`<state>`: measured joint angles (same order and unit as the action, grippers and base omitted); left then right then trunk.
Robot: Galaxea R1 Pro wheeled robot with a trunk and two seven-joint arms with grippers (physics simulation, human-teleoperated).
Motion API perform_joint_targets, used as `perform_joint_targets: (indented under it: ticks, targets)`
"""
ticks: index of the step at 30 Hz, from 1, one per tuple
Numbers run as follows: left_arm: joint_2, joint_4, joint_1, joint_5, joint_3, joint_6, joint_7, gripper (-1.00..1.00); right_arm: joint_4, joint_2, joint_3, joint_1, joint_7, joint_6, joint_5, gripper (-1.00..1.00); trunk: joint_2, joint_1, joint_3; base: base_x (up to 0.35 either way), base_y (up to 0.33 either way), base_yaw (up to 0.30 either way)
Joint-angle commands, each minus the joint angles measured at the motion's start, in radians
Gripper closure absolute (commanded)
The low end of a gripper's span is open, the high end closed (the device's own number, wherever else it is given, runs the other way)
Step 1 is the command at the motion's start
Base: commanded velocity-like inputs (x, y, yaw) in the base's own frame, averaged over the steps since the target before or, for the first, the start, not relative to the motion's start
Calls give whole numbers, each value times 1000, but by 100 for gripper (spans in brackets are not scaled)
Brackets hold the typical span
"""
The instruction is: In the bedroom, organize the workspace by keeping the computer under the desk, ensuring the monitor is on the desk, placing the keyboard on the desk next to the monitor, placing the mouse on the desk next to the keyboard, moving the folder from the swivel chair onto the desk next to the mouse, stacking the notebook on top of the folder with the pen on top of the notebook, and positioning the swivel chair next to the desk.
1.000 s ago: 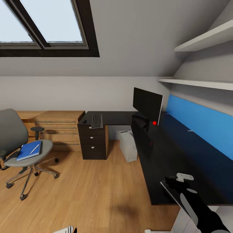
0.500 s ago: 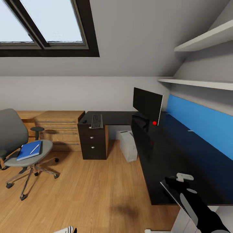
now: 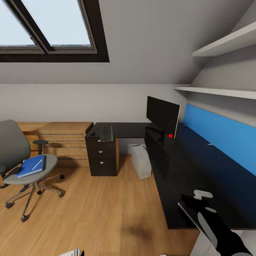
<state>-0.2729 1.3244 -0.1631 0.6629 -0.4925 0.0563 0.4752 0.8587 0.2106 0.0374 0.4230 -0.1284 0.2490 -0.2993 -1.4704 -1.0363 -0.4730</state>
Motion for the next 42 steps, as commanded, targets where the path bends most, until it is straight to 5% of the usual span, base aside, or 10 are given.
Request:
perform_joint_targets:
  ticks: [1,8,19,27,34,42]
  targets:
    - [-1,1,1,10,-3,6,5,-100,2,1,4,0,-8,4,-9,-100,-1,0,-1,41,7,0]
    - [-1,1,1,10,-3,6,7,-100,2,1,4,0,-8,4,-9,-100,-1,0,-1,18,3,0]
    - [0,1,1,11,-3,6,8,-100,10,1,4,0,-8,4,-9,-100,76,42,34,1,0,0]
    - [0,1,1,11,-3,6,8,-100,317,2,4,-40,-30,45,-8,-100,132,73,59,0,0,0]
    - [0,1,1,9,-3,6,6,-100,555,-1,4,-161,-67,127,-14,-100,132,73,59,0,0,0]
    - [0,1,1,6,-3,7,5,-100,627,-1,-11,-208,-73,144,-52,-100,132,73,59,0,0,0]
